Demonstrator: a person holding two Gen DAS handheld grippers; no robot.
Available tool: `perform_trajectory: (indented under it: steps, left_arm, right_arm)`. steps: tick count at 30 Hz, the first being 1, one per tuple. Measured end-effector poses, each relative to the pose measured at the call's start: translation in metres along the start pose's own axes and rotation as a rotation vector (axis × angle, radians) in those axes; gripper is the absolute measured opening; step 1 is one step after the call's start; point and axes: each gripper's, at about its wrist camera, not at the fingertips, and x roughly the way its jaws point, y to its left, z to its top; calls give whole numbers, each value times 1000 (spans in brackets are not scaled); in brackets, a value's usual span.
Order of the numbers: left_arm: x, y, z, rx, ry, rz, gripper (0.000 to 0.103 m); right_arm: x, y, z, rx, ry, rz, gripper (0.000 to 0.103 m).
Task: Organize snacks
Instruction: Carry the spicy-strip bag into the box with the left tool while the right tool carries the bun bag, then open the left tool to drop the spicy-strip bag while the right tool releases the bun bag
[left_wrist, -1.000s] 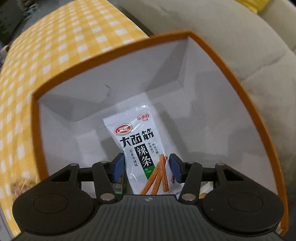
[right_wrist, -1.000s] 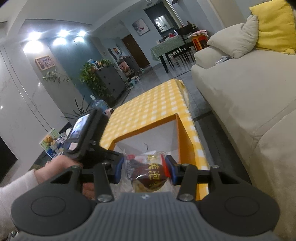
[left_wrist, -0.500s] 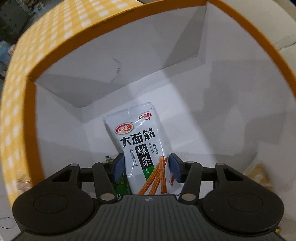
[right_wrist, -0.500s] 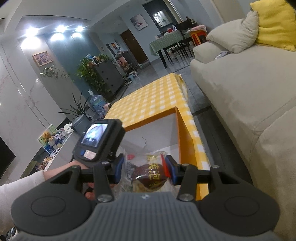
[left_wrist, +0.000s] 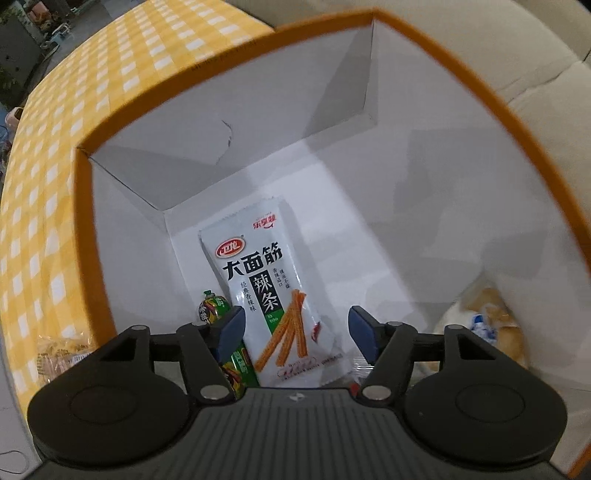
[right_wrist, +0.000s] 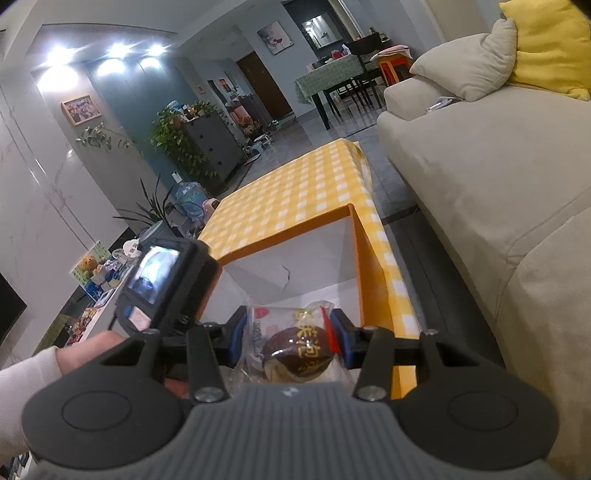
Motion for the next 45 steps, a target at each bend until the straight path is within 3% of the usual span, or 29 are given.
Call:
perform_trajectory:
  steps: [5, 9, 13, 17, 21, 29, 38, 45]
  left_arm:
    - [-38, 2, -12, -65, -86, -42, 78]
    - [-76, 15, -40, -142, -182, -76, 79]
    - [-108, 26, -76, -226, -291, -38, 79]
    - [-127, 39, -104, -319, -291, 30, 79]
    - [-134, 56, -128, -405, -316, 2, 79]
    - [-118, 80, -146, -508, -279, -40, 79]
    - [-103, 91, -158, -527, -249, -34, 79]
    - [-93, 97, -166, -550, -232, -59, 79]
  right_arm:
    - [3, 2, 1, -37, 8, -30, 46]
    - [5, 1, 2, -47, 24, -19, 46]
    - [8, 4, 2, -67, 39, -13, 46]
    - [12, 14, 2, -109, 63, -12, 46]
    - [20, 28, 4, -142, 101, -14, 46]
    - [59, 63, 17, -252, 237, -97, 46]
    - [142, 79, 26, -347, 466, -181, 46]
    - [183, 62, 14, -285, 533, -269, 47]
